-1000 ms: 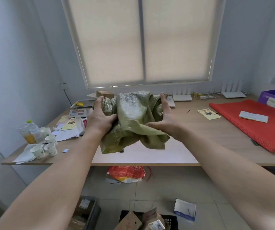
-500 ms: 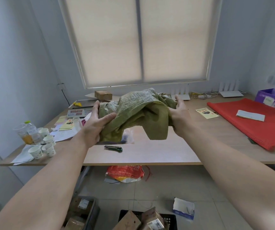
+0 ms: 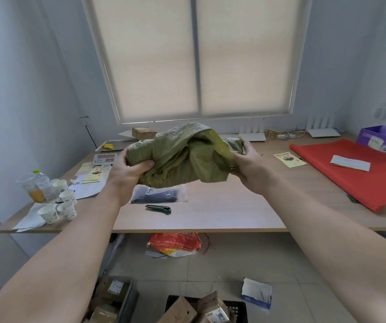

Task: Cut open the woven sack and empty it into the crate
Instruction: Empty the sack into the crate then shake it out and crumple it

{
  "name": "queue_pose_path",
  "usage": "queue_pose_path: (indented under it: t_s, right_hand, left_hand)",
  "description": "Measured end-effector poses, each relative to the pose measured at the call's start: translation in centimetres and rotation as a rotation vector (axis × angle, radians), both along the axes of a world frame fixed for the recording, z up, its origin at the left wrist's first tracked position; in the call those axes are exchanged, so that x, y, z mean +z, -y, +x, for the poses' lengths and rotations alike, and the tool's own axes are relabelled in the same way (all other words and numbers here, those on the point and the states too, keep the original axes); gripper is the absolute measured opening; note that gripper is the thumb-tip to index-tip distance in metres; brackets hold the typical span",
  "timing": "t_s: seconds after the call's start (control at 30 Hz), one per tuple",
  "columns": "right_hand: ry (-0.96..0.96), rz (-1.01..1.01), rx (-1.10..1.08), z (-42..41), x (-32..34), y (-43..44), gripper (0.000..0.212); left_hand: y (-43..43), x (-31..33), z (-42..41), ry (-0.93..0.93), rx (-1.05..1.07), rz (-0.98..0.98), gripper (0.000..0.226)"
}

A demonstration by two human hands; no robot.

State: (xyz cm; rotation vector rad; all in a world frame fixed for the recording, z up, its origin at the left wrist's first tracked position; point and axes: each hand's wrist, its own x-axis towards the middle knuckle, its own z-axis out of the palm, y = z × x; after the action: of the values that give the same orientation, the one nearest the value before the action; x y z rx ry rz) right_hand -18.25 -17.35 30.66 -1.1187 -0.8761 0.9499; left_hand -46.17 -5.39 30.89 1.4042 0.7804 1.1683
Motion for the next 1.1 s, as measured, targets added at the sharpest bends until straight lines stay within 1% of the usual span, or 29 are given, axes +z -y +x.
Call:
queue_pose_path:
  t_s: [0.03, 0.07, 0.1, 0.17, 0.2, 0.27, 0.33, 0.4, 0.5, 0.6, 0.67, 0.73, 0.77, 0.83, 0.87, 0.93, 1.0, 1.1]
  right_hand:
    - [0.130, -0.014, -0.006, 0.0, -0.2, -0.1, 0.096]
    - [0.235, -0.028, -0.015, -0.1, -0.5, -0.1, 0.107]
    - [0.301, -0.041, -0.029, -0.1, -0.8, -0.1, 0.114]
    - [0.363, -0.072, -0.080, -0.3, -1.4, 0.0, 0.119]
    - [0.344, -0.077, -0.082, -0.3, -1.7, 0.1, 0.121]
    - [0.185, -0.075, -0.031, -0.4, -2.7, 0.2, 0.125]
    - [0.060, -0.103, -0.011, -0.5, -3.5, 0.6, 0.128]
    - [0.062, -0.124, -0.076, -0.3, -4.4, 0.8, 0.125]
    - [0.171, -0.164, -0.234, -0.1, -5.5, 0.9, 0.109]
    - [0.152, -0.193, -0.304, 0.2, -6.6, 1.0, 0.100]
    - [0.129, -0.216, -0.336, 0.4, -7.4, 1.1, 0.097]
    - [0.146, -0.253, -0.394, 0.4, -8.6, 1.3, 0.096]
    - [0.167, -0.274, -0.425, 0.4, -9.3, 1.5, 0.095]
    - [0.228, -0.321, -0.475, 0.2, -10.9, 1.8, 0.089]
    - [0.252, -0.339, -0.492, 0.2, -11.8, 2.0, 0.085]
    - [0.265, -0.357, -0.516, 0.1, -13.6, 2.7, 0.078]
    - [0.283, -0.384, -0.522, -0.1, -15.2, 3.5, 0.073]
    - [0.316, -0.433, -0.525, -0.3, -17.1, 4.7, 0.064]
  left_hand:
    - [0.0, -0.1, 0.0, 0.047, -0.008, -0.043, 0.052]
    - [0.0, -0.2, -0.1, 0.082, -0.010, -0.093, 0.047]
    - [0.1, -0.3, -0.1, 0.105, -0.016, -0.142, 0.043]
    - [0.3, -0.5, -0.2, 0.126, -0.035, -0.203, 0.032]
    - [0.4, -0.5, -0.2, 0.130, -0.047, -0.218, 0.025]
    - [0.7, -0.6, -0.3, 0.157, -0.087, -0.266, 0.017]
    - [0.9, -0.6, -0.5, 0.184, -0.161, -0.338, 0.015]
    - [0.9, -0.7, -0.8, 0.146, -0.237, -0.373, 0.016]
    - [0.9, -1.0, -1.2, -0.020, -0.313, -0.359, 0.021]
    - [0.6, -2.3, -1.0, -0.206, -0.310, -0.336, 0.029]
    - [0.4, -3.6, -0.6, -0.312, -0.285, -0.327, 0.028]
    - [0.4, -5.1, -0.2, -0.366, -0.287, -0.334, 0.029]
    - [0.6, -5.6, 0.0, -0.363, -0.312, -0.340, 0.040]
    - [0.7, -7.1, 0.5, -0.305, -0.371, -0.374, 0.074]
    - [0.7, -8.0, 0.8, -0.269, -0.389, -0.382, 0.077]
    - [0.9, -9.6, 1.5, -0.213, -0.373, -0.387, 0.068]
    - [1.2, -11.3, 2.0, -0.182, -0.326, -0.425, 0.066]
    - [1.6, -13.9, 2.3, -0.148, -0.307, -0.458, 0.063]
